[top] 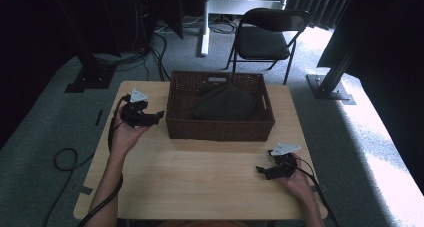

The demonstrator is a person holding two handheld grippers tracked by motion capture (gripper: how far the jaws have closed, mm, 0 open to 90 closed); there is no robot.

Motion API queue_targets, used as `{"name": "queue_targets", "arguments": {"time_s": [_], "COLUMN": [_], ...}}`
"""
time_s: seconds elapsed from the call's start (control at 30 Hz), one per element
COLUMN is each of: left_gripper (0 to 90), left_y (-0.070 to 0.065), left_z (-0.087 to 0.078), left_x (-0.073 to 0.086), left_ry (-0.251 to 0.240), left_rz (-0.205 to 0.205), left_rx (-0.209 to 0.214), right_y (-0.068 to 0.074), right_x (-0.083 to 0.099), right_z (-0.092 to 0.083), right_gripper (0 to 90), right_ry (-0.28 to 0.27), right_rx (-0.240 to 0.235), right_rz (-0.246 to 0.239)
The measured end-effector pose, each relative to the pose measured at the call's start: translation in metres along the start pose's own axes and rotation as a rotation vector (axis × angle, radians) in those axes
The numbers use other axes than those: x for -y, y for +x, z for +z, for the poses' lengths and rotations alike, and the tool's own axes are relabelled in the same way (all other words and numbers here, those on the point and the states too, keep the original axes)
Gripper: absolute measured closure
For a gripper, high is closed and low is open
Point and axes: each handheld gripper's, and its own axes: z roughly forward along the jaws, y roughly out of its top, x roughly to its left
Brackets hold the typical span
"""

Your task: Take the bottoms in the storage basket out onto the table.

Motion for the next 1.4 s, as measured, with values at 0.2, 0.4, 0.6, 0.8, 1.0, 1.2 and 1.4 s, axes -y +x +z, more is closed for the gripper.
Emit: {"name": "queue_targets", "arguments": {"time_s": [0.2, 0.4, 0.6, 0.8, 1.0, 1.2, 1.4], "left_gripper": [25.1, 25.2, 25.2, 25.1, 25.2, 25.2, 25.1], "left_y": [-0.004, -0.006, -0.006, -0.009, -0.014, -0.018, -0.02], "left_z": [0.001, 0.001, 0.006, 0.012, 0.015, 0.018, 0.024], "left_x": [-0.012, -0.022, -0.03, -0.038, -0.049, -0.058, -0.063], "left_ry": [-0.008, -0.017, -0.018, -0.045, -0.041, -0.04, -0.039], "left_rz": [0.021, 0.038, 0.049, 0.053, 0.078, 0.101, 0.102], "left_rx": [0.017, 0.027, 0.038, 0.072, 0.077, 0.078, 0.076], "right_y": [0.0, 0.0, 0.0, 0.0, 0.0, 0.0, 0.0], "right_x": [0.0, 0.0, 0.0, 0.0, 0.0, 0.0, 0.0], "right_z": [0.0, 0.0, 0.0, 0.0, 0.0, 0.0, 0.0], "right_gripper": [11.3, 11.3, 11.3, 11.3, 11.3, 11.3, 11.3], "right_ry": [0.0, -0.001, -0.001, -0.001, 0.0, 0.0, -0.001], "right_rx": [0.0, 0.0, 0.0, 0.0, 0.0, 0.0, 0.0], "right_rz": [0.0, -0.001, -0.001, -0.001, -0.001, -0.001, 0.0]}}
